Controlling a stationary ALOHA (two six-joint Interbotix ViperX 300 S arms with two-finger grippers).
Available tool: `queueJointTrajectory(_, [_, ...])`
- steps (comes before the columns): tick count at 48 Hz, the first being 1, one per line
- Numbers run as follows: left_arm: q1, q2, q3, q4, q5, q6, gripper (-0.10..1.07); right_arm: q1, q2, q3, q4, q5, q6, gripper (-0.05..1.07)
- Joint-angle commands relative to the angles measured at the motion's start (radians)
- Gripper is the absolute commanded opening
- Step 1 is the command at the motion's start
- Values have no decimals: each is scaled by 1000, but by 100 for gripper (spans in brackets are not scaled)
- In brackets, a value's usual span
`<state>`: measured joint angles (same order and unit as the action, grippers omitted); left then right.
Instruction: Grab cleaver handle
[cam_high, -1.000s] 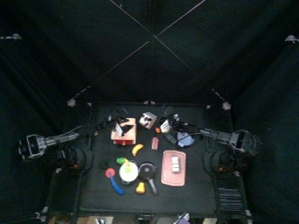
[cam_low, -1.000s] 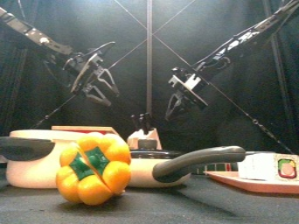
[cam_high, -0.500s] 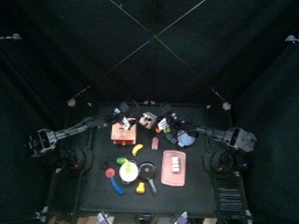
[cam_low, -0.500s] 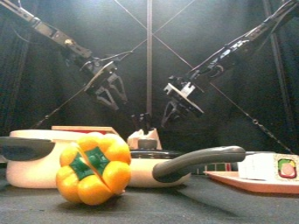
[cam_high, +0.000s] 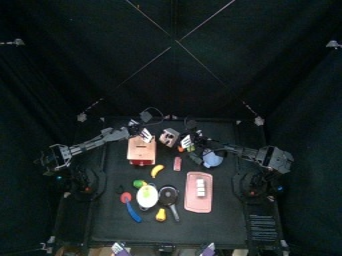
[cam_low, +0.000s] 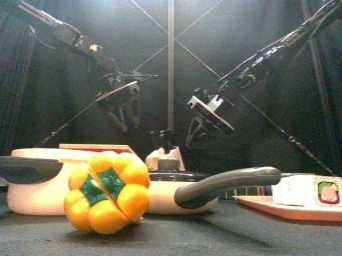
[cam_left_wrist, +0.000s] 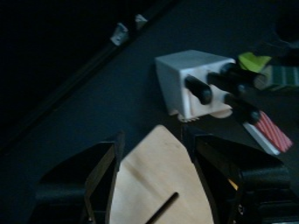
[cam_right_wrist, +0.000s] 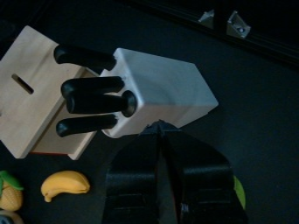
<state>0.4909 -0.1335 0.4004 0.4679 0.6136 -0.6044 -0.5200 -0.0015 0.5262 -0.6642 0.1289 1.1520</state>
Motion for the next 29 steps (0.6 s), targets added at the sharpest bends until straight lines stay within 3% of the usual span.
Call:
queueJointTrajectory(1, [-37, 12, -12, 124, -23, -92, 90, 0, -20, -15, -2, -3, 0, 32])
queueJointTrajectory(7, [-61, 40, 3, 192, -66, -169, 91, 0, -20, -25, -6, -3, -2, 32])
queueJointTrajectory(29, [-54, 109, -25, 176, -129, -224, 90, -3, -6, -29, -6, -3, 0, 32])
